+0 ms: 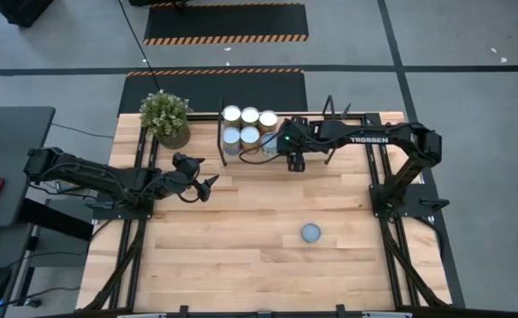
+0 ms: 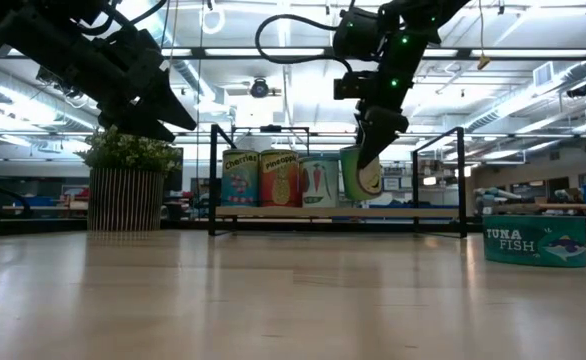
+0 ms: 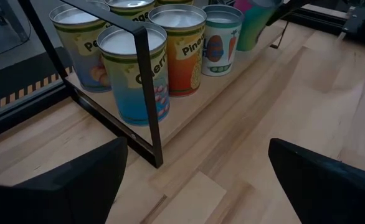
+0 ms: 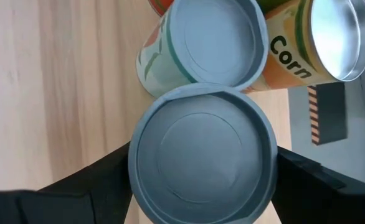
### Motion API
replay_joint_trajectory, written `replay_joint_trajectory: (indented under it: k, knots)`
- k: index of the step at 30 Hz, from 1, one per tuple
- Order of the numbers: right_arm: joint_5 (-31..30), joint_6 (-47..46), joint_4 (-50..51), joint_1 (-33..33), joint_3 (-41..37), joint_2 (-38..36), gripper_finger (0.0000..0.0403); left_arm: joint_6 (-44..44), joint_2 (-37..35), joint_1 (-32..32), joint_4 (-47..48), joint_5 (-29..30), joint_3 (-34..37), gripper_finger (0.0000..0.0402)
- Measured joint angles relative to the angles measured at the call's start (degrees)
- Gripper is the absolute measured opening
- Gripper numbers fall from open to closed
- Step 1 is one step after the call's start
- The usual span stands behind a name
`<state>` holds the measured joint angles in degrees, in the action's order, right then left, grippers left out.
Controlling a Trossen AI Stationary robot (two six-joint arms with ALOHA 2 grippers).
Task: Pick and place cans onto a shelf
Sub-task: Put the light green can on the shelf
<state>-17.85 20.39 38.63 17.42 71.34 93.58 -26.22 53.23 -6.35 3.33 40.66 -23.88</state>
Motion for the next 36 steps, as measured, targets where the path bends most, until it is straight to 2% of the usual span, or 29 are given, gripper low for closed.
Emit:
replay_joint_trajectory:
  k: [14,18,27,36]
  knots:
    - [13.87,-1.03,-0.52,11.8,-0.02,-0.16,0.0317,-0.01,0.01,0.0,-0.01,0.0,0.0,0.0396]
    - [15.11,-2.56,-0.58,13.13,-0.02,-0.16,0.0317,-0.01,0.02,0.01,0.0,0.0,0.0,0.0396]
    - [20.41,-3.55,-0.67,13.32,-0.04,-0.16,0.0318,-0.01,0.01,0.01,0.0,0.0,0.0,0.0396]
    - [20.26,-2.81,-2.79,9.38,-2.25,-0.16,0.0318,-0.02,0.01,0.02,0.0,0.0,0.0,0.0396]
